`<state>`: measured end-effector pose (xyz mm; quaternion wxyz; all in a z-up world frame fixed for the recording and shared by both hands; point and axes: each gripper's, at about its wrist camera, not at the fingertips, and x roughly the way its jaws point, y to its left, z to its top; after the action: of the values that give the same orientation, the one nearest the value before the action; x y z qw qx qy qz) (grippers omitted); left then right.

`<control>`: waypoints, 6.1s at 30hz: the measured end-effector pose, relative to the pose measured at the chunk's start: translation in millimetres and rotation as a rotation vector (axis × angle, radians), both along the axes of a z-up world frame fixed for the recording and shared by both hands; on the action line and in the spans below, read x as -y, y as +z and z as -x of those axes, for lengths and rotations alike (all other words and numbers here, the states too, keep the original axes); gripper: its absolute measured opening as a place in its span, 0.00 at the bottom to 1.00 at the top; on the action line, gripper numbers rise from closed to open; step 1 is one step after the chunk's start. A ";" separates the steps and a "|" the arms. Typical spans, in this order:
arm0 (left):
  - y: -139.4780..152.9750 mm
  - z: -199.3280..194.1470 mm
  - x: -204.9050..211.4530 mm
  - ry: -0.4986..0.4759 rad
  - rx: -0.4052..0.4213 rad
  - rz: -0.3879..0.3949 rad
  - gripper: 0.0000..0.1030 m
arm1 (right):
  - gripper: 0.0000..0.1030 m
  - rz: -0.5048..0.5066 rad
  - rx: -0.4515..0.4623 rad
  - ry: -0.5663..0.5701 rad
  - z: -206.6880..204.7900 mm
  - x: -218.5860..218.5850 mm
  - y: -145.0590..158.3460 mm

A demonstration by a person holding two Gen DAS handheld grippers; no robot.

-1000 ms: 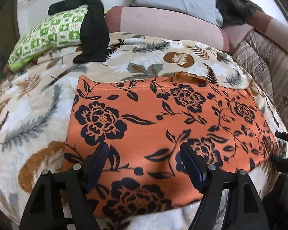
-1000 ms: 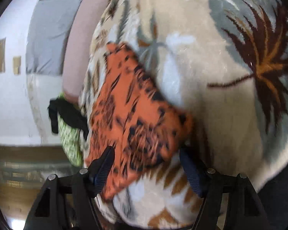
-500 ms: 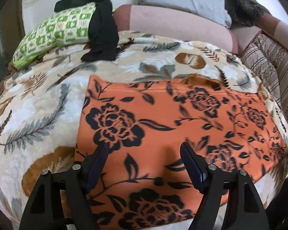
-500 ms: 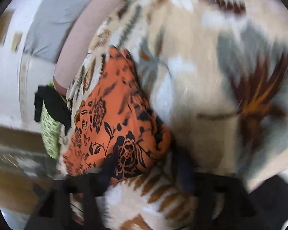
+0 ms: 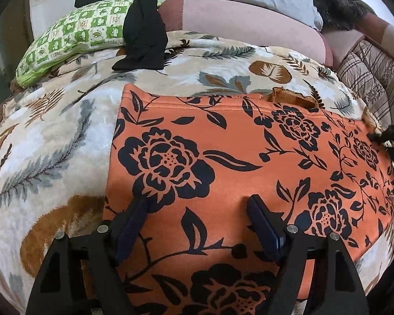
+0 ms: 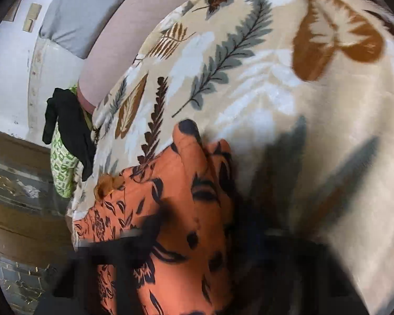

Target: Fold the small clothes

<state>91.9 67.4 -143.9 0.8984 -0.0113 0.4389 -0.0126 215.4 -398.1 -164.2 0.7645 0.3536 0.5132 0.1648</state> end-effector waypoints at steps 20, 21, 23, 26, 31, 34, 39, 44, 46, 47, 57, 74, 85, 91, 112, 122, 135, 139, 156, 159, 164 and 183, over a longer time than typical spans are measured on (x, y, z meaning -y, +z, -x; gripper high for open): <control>12.8 75.1 -70.5 0.118 -0.025 0.254 0.65 | 0.65 0.047 0.216 0.130 124.9 -54.5 77.0; 0.7 73.1 -73.1 0.116 -0.083 0.271 0.48 | 0.66 0.057 0.194 0.174 127.2 -65.7 63.9; -13.5 72.0 -84.9 0.142 -0.128 0.340 0.22 | 0.66 0.094 0.104 0.171 126.2 -74.0 37.4; -2.4 77.9 -92.5 0.156 -0.116 0.362 0.19 | 0.65 0.056 0.035 0.112 127.1 -67.9 15.2; 25.1 77.8 -86.7 0.066 -0.048 0.310 0.51 | 0.65 0.059 0.019 0.129 126.6 -62.9 15.1; 38.2 50.8 -83.9 0.040 -0.015 0.282 0.59 | 0.65 0.061 0.013 0.133 124.7 -63.5 15.0; 42.2 -38.7 -85.8 0.000 -0.031 0.299 0.53 | 0.66 0.053 0.017 0.142 120.2 -71.1 15.2; 20.3 -109.3 -81.0 -0.019 -0.112 0.148 0.06 | 0.66 0.027 0.013 0.141 121.2 -65.3 13.1; 3.2 -122.3 -96.7 0.033 -0.159 0.167 0.07 | 0.66 0.027 0.014 0.146 120.2 -65.5 12.2; 0.3 -123.2 -104.9 0.052 -0.156 0.203 0.11 | 0.66 0.025 0.014 0.149 119.8 -65.6 12.0; 63.7 -44.9 -77.0 0.015 0.069 0.117 0.45 | 0.66 0.001 0.017 0.124 122.5 -60.0 21.7; 34.9 48.2 -5.3 -0.049 -0.017 0.157 0.60 | 0.69 -0.259 0.062 -0.249 16.9 41.9 3.1; 35.5 39.4 21.7 -0.014 -0.012 0.121 0.64 | 0.72 -0.314 0.029 -0.169 215.9 -4.5 10.1; 51.5 54.2 27.4 0.051 0.002 0.102 0.71 | 0.72 -0.302 -0.058 -0.165 231.6 -35.5 -12.6; 28.8 37.4 41.9 0.030 -0.063 0.061 0.72 | 0.12 -0.077 0.023 -0.301 195.8 -27.4 2.2; 20.6 13.9 47.8 0.013 -0.056 0.040 0.76 | 0.73 0.000 0.105 -0.268 189.0 12.1 31.5; 1.8 5.1 56.2 -0.043 -0.062 -0.035 0.82 | 0.14 -0.024 -0.010 -0.011 62.5 0.7 1.4; 0.6 5.2 59.5 -0.050 -0.059 -0.060 0.83 | 0.12 -0.022 -0.069 -0.083 64.7 18.7 -23.5; 4.9 12.0 45.7 -0.034 -0.034 -0.017 0.84 | 0.15 0.088 -0.011 -0.064 -16.9 -2.8 0.7; 4.2 10.7 47.4 -0.038 -0.039 -0.035 0.84 | 0.17 -0.077 -0.078 -0.182 -8.1 18.4 -20.2; 17.4 17.9 42.5 -0.017 -0.004 0.015 0.84 | 0.70 -0.015 -0.008 -0.226 50.1 28.1 20.0; 43.7 31.1 49.9 -0.002 0.040 0.054 0.84 | 0.71 -0.451 -0.071 -0.406 183.1 -2.4 -44.6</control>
<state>60.8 17.5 -100.2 0.9063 -0.0347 0.4205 -0.0256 32.3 -395.6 -208.9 0.6655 0.6153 0.4090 0.1061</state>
